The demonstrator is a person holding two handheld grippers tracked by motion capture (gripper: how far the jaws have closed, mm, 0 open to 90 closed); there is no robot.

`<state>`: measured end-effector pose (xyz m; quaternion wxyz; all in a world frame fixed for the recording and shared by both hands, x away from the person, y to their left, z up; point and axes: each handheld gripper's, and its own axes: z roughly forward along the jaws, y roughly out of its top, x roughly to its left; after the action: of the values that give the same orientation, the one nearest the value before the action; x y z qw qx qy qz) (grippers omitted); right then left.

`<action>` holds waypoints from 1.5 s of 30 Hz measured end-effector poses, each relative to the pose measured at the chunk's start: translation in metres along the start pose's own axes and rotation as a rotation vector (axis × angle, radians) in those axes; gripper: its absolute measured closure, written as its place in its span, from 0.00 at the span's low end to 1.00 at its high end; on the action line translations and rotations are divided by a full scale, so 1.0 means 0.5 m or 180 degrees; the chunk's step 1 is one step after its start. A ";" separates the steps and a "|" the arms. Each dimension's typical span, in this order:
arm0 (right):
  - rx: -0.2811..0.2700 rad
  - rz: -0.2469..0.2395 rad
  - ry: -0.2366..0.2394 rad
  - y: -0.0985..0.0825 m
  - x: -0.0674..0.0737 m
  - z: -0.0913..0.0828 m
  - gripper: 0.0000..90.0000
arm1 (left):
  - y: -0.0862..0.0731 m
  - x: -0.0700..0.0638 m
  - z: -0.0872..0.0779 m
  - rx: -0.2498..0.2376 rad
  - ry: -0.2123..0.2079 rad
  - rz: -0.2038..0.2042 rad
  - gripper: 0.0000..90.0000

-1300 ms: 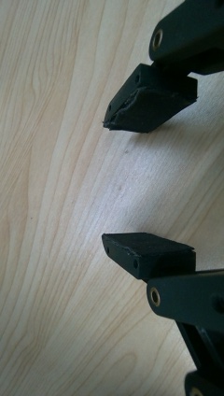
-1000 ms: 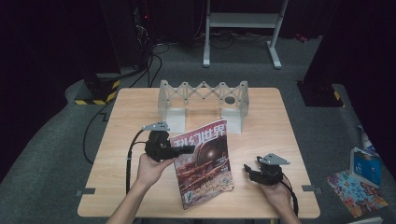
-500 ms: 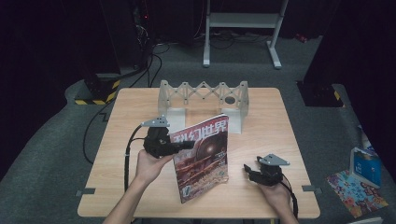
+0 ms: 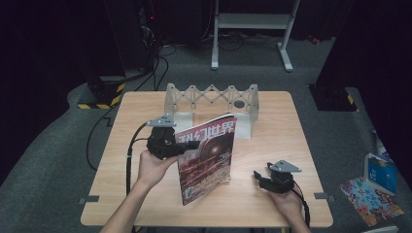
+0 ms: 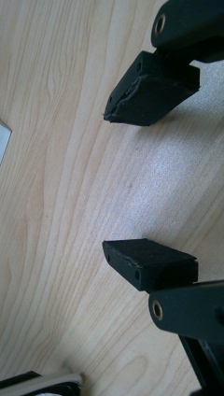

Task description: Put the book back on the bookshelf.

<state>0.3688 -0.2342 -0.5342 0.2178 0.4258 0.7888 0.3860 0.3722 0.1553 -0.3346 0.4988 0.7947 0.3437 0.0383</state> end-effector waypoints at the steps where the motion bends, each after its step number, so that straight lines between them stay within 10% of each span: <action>1: -0.0001 -0.0004 -0.0001 0.000 0.000 0.000 0.36 | 0.001 0.001 -0.002 -0.0004 0.0018 -0.0006 0.93; 45: -0.0026 -0.0034 0.0045 -0.001 0.002 0.000 0.40 | 0.038 0.070 -0.050 -0.0080 0.1086 -0.0018 0.93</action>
<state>0.3679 -0.2335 -0.5343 0.2160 0.4179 0.7910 0.3910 0.3985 0.1896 -0.3164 0.4433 0.7694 0.4250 0.1756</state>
